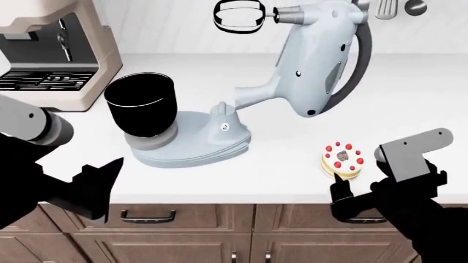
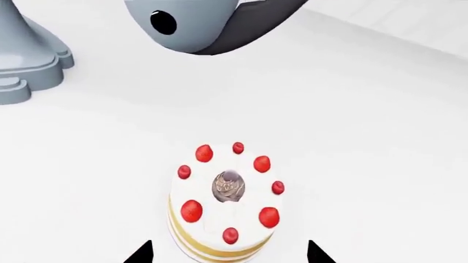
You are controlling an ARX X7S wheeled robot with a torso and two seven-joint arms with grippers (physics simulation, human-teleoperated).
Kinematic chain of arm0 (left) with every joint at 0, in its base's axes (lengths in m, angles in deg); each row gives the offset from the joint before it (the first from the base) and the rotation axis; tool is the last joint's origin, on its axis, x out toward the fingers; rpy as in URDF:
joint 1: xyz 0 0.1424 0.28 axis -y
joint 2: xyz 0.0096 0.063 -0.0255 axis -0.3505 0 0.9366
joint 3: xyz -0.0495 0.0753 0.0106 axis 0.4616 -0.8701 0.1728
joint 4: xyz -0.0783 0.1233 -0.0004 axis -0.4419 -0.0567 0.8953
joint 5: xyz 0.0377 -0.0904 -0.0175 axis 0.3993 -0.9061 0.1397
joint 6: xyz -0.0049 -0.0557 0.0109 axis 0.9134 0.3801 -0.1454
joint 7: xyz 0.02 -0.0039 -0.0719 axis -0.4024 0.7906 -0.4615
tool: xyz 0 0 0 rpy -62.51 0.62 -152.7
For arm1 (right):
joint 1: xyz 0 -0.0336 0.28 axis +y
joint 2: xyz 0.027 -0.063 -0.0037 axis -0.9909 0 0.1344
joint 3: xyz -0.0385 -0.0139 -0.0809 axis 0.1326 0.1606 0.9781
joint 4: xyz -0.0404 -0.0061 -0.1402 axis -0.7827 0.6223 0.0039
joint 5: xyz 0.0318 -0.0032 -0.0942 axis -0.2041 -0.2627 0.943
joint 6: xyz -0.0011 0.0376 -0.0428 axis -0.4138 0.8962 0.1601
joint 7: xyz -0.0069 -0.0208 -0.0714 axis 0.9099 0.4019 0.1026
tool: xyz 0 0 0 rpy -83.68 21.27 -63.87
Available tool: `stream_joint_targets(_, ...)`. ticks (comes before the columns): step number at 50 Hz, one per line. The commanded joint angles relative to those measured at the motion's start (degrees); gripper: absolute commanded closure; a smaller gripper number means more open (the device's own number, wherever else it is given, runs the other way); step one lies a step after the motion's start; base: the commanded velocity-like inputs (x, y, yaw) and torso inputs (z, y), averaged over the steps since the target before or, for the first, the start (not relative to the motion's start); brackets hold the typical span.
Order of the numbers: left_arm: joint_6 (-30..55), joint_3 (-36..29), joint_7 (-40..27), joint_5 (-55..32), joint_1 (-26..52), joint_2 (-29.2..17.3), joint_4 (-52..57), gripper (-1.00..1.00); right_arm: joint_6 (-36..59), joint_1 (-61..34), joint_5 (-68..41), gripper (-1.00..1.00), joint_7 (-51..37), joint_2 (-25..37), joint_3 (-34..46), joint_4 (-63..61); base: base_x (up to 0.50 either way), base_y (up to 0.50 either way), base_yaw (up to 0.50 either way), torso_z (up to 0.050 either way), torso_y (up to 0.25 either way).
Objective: Place the cake in the stand mixer bowl.
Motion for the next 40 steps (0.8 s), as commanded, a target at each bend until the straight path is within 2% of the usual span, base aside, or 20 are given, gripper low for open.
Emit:
stream_joint_targets(1,-0.11,0.75,0.88,0.74,-1.19,-0.21,0.31,-1.00,-2.79,-0.40,3.71,-1.00,2.66,-0.88,2.83,2.99,0.00,0.00,0.00,0.000,0.000)
stream_joint_targets(40,0.02,2.24,3.72,3.14,-3.92,-0.56,0.78,-1.00,-9.92,-0.60,11.08,-1.00,8.43,-3.57,8.66,13.40,0.00,0.00,0.00,0.000,0.000)
